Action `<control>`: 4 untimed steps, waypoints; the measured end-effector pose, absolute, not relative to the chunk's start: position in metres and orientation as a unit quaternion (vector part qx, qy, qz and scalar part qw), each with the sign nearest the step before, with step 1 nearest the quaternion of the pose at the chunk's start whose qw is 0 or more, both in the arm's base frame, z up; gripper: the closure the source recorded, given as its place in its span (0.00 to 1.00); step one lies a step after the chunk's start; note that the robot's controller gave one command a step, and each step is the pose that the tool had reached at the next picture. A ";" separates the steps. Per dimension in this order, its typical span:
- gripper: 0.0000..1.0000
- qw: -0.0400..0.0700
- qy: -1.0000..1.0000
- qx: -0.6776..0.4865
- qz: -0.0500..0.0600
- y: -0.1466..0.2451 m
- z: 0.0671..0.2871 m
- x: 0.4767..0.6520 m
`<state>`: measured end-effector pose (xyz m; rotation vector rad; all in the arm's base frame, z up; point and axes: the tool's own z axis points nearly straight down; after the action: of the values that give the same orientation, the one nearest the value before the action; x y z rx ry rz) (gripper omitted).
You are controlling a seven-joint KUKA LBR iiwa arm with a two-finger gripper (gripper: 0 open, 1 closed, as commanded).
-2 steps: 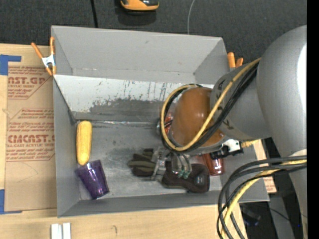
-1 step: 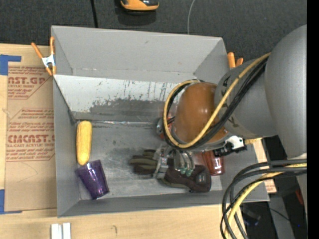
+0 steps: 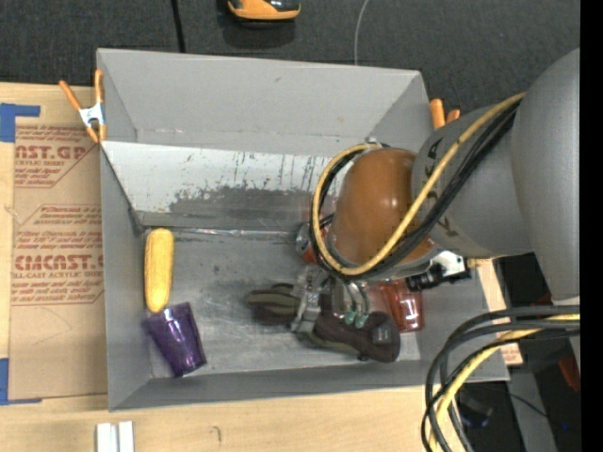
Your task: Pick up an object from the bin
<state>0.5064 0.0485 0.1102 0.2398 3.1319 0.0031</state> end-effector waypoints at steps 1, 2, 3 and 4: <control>1.00 0.000 0.997 0.076 0.001 0.049 0.122 0.506; 1.00 0.000 0.997 0.076 0.001 0.049 0.133 0.506; 1.00 0.001 0.997 0.076 0.001 0.049 0.140 0.506; 1.00 -0.001 0.997 0.076 0.000 0.049 0.147 0.506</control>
Offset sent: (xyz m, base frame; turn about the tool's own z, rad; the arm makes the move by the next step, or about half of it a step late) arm 0.0000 0.0002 0.0427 0.0000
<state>0.5055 0.0490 0.1466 0.2392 3.1344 0.0014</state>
